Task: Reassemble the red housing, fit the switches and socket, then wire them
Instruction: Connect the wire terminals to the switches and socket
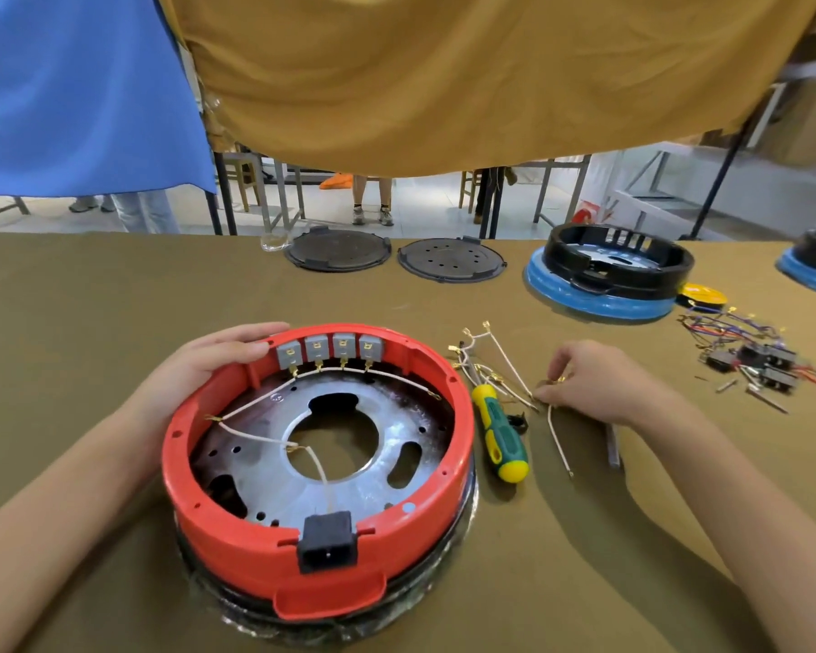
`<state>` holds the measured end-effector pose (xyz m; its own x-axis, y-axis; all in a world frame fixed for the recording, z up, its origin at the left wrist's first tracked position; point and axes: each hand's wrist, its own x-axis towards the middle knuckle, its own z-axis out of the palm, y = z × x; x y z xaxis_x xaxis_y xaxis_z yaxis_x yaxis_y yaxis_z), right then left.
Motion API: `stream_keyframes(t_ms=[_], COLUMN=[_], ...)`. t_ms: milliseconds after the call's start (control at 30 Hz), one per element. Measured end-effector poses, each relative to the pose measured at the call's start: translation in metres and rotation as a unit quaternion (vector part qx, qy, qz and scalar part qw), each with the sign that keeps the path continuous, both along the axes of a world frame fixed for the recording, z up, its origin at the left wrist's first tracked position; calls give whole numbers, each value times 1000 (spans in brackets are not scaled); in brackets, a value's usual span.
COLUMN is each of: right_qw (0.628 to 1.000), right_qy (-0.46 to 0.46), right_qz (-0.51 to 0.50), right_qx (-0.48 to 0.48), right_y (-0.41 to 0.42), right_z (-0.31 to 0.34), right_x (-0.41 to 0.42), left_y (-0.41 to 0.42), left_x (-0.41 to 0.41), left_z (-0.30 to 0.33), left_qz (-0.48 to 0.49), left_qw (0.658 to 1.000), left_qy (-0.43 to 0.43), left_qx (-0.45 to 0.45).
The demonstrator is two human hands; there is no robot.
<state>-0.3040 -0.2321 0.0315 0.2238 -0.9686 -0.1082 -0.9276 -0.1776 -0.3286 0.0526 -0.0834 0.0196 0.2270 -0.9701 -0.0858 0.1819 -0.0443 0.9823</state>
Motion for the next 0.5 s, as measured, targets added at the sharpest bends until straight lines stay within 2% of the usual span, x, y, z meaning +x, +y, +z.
stream_keyframes(t_ms=[267, 333, 400, 433, 500], right_qw=[998, 994, 972, 947, 872], right_qy=[-45, -83, -218, -306, -468], right_qz=[-51, -67, -80, -77, -56], right_qx=[-6, 3, 38, 65, 128], right_y=[9, 10, 11, 11, 14], right_z=[-2, 0, 2, 4, 11], right_x=[12, 10, 7, 6, 7], left_y=[6, 8, 9, 10, 11], left_x=[-6, -7, -8, -9, -10], left_z=[3, 3, 4, 4, 4], left_qz=[15, 19, 18, 20, 25], left_qw=[1000, 1000, 1000, 1000, 1000], left_qy=[2, 9, 7, 6, 10], left_qx=[-8, -11, -11, -11, -14])
